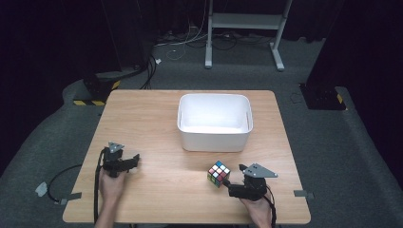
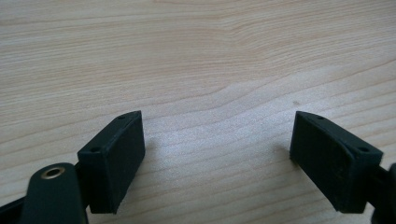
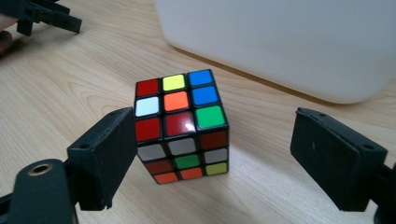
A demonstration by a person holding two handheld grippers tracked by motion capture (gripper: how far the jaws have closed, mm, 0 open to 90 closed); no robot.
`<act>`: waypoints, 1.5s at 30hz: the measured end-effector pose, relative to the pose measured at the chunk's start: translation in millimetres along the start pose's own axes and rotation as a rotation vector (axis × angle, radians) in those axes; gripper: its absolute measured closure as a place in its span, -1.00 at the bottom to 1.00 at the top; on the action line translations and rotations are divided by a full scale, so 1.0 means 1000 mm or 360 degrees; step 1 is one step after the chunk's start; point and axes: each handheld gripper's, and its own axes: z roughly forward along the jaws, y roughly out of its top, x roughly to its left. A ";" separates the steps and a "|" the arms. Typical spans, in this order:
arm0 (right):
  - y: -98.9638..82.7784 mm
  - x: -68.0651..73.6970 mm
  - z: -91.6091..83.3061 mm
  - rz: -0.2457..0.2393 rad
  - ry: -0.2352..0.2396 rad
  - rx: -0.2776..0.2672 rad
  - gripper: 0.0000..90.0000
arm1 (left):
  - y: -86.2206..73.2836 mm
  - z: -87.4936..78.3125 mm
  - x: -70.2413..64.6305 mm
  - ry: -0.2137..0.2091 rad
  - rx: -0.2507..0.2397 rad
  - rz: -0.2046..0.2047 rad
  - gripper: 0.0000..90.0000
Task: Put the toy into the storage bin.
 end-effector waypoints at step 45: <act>0.012 0.011 0.056 -0.0089 0.0075 0.0158 -0.62 | 0.000 0.000 0.000 0.0000 0.0000 0.0000 -0.60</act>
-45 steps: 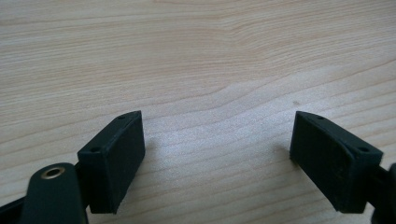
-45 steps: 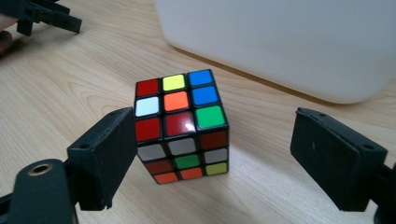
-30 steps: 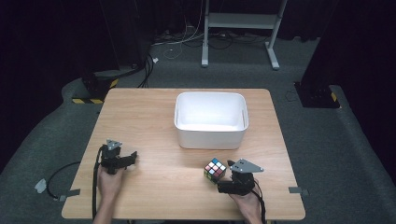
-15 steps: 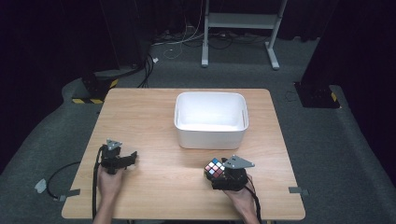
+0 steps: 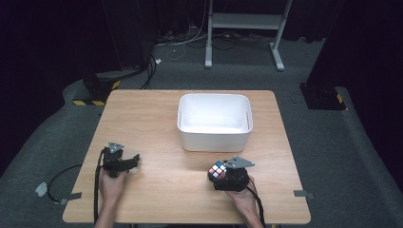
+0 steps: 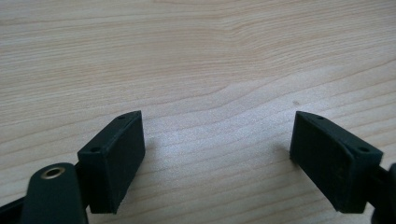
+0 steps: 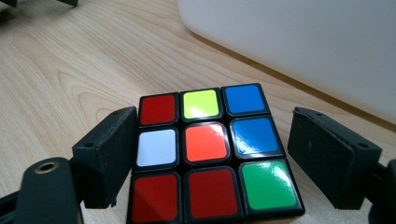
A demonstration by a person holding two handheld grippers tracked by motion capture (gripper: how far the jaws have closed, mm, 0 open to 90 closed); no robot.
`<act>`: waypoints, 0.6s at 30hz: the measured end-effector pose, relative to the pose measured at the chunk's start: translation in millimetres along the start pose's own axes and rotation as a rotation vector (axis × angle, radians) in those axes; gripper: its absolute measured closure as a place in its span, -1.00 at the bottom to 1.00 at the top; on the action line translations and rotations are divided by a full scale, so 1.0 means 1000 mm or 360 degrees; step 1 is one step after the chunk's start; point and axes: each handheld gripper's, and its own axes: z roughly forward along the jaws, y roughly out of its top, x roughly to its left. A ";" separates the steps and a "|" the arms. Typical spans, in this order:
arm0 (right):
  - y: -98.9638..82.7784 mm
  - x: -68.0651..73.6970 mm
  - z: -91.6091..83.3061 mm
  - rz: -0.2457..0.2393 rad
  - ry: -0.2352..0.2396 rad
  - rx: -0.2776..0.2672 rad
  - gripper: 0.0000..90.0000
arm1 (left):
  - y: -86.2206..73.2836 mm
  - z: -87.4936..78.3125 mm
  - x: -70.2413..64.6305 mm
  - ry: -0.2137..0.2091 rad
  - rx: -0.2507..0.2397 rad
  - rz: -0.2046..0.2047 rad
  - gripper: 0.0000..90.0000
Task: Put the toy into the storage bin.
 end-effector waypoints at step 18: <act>-0.005 0.003 0.009 -0.0073 -0.0020 0.0096 -0.41 | 0.000 0.000 0.000 -0.0001 -0.0001 -0.0002 -0.60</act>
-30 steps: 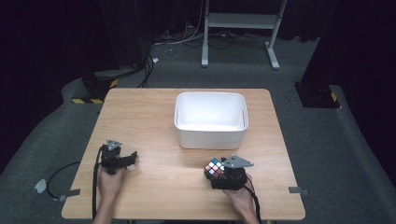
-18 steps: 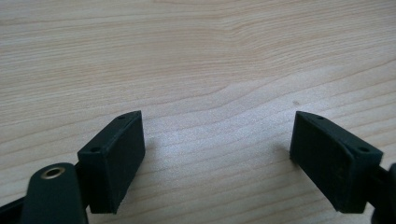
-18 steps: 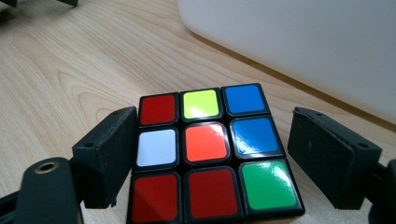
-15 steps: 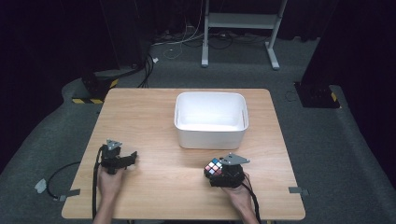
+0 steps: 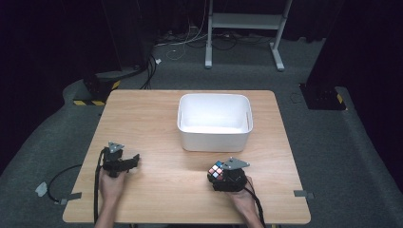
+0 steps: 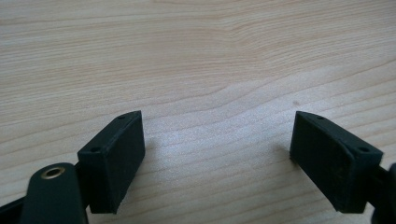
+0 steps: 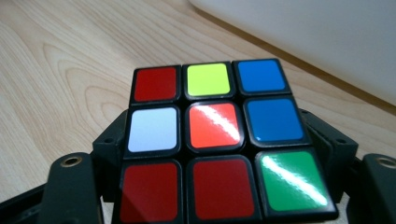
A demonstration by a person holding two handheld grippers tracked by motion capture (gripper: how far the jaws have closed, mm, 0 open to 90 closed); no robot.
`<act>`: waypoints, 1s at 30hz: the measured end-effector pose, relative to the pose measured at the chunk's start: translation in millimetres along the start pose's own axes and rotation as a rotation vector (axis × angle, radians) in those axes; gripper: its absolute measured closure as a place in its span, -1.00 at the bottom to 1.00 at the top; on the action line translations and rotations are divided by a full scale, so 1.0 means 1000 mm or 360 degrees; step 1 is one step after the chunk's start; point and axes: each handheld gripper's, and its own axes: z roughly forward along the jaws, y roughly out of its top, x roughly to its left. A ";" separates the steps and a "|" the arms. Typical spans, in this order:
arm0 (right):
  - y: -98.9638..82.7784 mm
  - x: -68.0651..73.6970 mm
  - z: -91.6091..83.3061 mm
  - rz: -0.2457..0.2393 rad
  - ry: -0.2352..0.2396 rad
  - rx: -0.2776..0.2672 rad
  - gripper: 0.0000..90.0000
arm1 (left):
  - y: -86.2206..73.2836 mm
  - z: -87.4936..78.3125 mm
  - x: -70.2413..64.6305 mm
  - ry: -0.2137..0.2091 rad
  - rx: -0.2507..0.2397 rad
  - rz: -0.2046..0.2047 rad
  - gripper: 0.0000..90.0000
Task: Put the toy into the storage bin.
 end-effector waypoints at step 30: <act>0.003 0.001 0.000 -0.0041 -0.0060 0.0028 -0.25 | 0.000 0.000 0.000 -0.0001 0.0001 0.0000 -0.60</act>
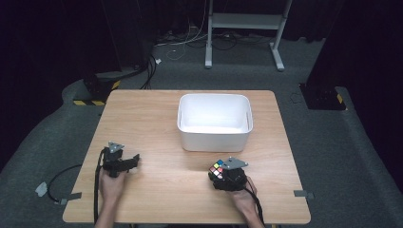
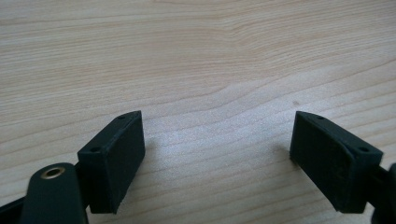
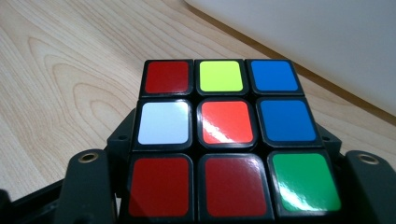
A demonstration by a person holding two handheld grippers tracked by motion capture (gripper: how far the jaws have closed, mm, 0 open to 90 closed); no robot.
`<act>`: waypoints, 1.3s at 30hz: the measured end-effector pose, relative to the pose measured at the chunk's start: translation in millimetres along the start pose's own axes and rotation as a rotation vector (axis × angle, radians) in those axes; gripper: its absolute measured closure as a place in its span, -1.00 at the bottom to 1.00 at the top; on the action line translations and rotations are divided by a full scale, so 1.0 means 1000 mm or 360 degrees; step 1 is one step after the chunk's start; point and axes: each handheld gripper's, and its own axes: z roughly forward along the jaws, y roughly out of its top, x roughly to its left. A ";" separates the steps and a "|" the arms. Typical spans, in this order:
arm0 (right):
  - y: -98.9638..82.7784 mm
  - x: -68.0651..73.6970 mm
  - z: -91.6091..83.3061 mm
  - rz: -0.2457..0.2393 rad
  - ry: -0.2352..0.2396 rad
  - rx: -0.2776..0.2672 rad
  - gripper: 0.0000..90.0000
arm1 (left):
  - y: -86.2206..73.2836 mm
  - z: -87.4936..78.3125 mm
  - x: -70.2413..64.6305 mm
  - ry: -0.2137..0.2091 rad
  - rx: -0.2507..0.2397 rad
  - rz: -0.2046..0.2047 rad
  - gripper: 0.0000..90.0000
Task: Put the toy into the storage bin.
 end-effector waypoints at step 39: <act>0.017 -0.012 -0.020 0.0054 0.0156 -0.0086 -0.25 | 0.000 0.000 0.000 0.0002 0.0001 0.0002 -0.60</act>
